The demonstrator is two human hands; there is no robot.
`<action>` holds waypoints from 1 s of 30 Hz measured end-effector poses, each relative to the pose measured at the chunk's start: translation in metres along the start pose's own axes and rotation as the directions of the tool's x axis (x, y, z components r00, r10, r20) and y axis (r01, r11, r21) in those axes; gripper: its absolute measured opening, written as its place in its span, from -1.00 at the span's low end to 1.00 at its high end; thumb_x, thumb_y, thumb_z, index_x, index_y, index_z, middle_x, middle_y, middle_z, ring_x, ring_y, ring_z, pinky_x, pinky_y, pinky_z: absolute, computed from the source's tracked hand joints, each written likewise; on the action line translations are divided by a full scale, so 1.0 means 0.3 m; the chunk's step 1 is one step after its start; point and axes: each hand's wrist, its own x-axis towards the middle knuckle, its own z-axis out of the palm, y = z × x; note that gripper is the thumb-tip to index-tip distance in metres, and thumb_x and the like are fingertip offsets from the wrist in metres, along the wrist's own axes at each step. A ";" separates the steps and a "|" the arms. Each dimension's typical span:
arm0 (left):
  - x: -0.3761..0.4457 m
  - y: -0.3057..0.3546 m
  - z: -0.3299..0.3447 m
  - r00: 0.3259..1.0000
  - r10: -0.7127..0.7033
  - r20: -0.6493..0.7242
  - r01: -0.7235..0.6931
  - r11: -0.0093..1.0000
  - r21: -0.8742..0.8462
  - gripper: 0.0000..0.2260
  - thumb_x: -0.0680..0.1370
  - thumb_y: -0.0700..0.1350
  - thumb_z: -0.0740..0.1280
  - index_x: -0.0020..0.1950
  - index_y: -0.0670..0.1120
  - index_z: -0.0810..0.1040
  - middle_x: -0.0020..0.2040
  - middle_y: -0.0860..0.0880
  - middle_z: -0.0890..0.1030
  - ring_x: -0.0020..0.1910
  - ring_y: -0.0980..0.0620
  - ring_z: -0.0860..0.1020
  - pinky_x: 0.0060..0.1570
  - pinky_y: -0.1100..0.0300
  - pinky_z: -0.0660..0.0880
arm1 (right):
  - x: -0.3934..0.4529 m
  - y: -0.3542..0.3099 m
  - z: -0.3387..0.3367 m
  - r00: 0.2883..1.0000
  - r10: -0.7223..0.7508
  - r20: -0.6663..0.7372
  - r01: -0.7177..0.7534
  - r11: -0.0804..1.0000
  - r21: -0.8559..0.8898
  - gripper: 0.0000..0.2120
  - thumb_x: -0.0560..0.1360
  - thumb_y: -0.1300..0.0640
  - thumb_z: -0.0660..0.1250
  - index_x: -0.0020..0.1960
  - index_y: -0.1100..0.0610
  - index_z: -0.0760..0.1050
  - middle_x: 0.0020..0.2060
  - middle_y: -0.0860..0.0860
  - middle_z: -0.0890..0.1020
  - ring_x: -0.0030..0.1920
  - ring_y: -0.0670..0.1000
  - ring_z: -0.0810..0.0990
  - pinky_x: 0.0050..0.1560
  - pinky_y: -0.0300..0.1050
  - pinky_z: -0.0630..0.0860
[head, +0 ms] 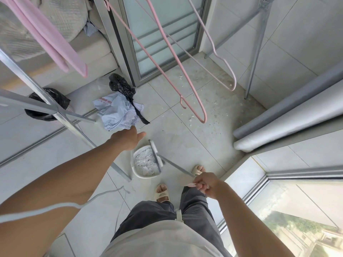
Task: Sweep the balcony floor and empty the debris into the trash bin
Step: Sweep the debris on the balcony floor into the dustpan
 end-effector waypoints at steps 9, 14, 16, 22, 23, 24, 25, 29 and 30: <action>0.010 0.008 -0.001 1.000 -0.003 -0.004 0.003 1.000 0.019 -0.36 0.62 0.30 -0.14 0.40 -0.18 0.26 0.31 -0.20 0.50 0.26 -0.21 0.49 0.09 -0.04 0.41 | -0.041 -0.029 -0.084 0.977 -0.187 -0.099 0.171 0.973 -0.152 -0.72 0.39 0.60 0.24 0.01 0.33 0.41 -0.21 0.29 0.46 -0.65 0.01 0.37 -0.67 -0.30 0.22; 0.012 0.045 -0.013 1.000 0.007 -0.005 -0.007 1.000 0.027 -0.36 0.62 0.30 -0.14 0.39 -0.17 0.27 0.32 -0.20 0.49 0.27 -0.22 0.48 0.08 -0.04 0.40 | 0.009 0.015 0.032 0.979 -0.157 -0.129 0.112 0.945 -0.306 -0.79 0.40 0.56 0.23 -0.08 0.31 0.38 -0.32 0.23 0.47 -0.60 0.04 0.40 -0.63 -0.28 0.29; 0.014 0.058 -0.013 1.000 0.010 0.000 -0.010 1.000 0.029 -0.35 0.62 0.31 -0.14 0.42 -0.18 0.25 0.33 -0.21 0.48 0.28 -0.22 0.47 0.09 -0.04 0.40 | 0.029 0.027 0.050 0.989 -0.100 -0.107 0.065 0.955 -0.289 -0.84 0.40 0.55 0.24 -0.11 0.34 0.41 -0.41 0.19 0.46 -0.63 0.03 0.40 -0.62 -0.30 0.27; 0.021 0.080 0.000 0.999 0.042 -0.027 -0.041 0.999 0.031 -0.38 0.63 0.29 -0.12 0.34 -0.20 0.30 0.27 -0.22 0.52 0.24 -0.22 0.50 -0.01 -0.01 0.38 | -0.016 -0.045 -0.074 0.997 -0.079 0.000 0.078 0.980 -0.185 -0.82 0.44 0.54 0.23 0.03 0.44 0.43 -0.32 0.22 0.49 -0.63 -0.04 0.38 -0.68 -0.31 0.22; 0.020 0.080 0.000 0.999 0.044 -0.030 -0.043 0.999 0.033 -0.38 0.63 0.29 -0.12 0.34 -0.20 0.31 0.27 -0.22 0.52 0.23 -0.22 0.50 -0.01 -0.01 0.38 | -0.030 -0.063 -0.098 0.996 -0.092 0.011 0.092 0.982 -0.165 -0.84 0.44 0.55 0.24 0.00 0.42 0.44 -0.33 0.21 0.47 -0.63 -0.04 0.38 -0.68 -0.31 0.22; 0.020 0.081 0.000 0.998 0.046 -0.032 -0.045 0.998 0.033 -0.38 0.63 0.29 -0.13 0.34 -0.20 0.31 0.26 -0.22 0.53 0.23 -0.22 0.50 -0.01 -0.01 0.38 | -0.042 -0.079 -0.115 0.994 -0.107 0.014 0.108 0.981 -0.161 -0.85 0.43 0.56 0.25 -0.04 0.39 0.45 -0.34 0.19 0.45 -0.63 -0.04 0.38 -0.68 -0.31 0.21; 0.019 0.081 -0.001 0.998 0.046 -0.033 -0.045 0.998 0.035 -0.38 0.63 0.29 -0.13 0.34 -0.20 0.30 0.26 -0.22 0.53 0.23 -0.22 0.50 -0.01 -0.02 0.38 | -0.053 -0.094 -0.124 0.992 -0.129 0.011 0.129 0.977 -0.172 -0.83 0.42 0.57 0.27 -0.07 0.36 0.44 -0.33 0.18 0.43 -0.62 -0.03 0.37 -0.67 -0.30 0.20; 0.018 0.082 -0.003 0.998 0.043 -0.034 -0.042 0.999 0.034 -0.38 0.63 0.29 -0.13 0.35 -0.19 0.30 0.27 -0.21 0.52 0.24 -0.22 0.49 0.02 -0.03 0.39 | -0.051 -0.115 -0.069 0.981 -0.194 -0.022 0.183 0.951 -0.248 -0.77 0.37 0.57 0.30 -0.10 0.31 0.42 -0.29 0.21 0.46 -0.61 0.01 0.40 -0.63 -0.29 0.25; 0.016 0.083 -0.002 0.998 0.043 -0.033 -0.042 0.999 0.029 -0.38 0.63 0.29 -0.13 0.34 -0.19 0.31 0.27 -0.21 0.52 0.23 -0.22 0.50 0.01 -0.02 0.38 | -0.045 -0.111 -0.039 0.980 -0.198 -0.032 0.182 0.942 -0.281 -0.79 0.37 0.56 0.30 -0.11 0.31 0.42 -0.30 0.22 0.48 -0.60 0.03 0.42 -0.62 -0.27 0.29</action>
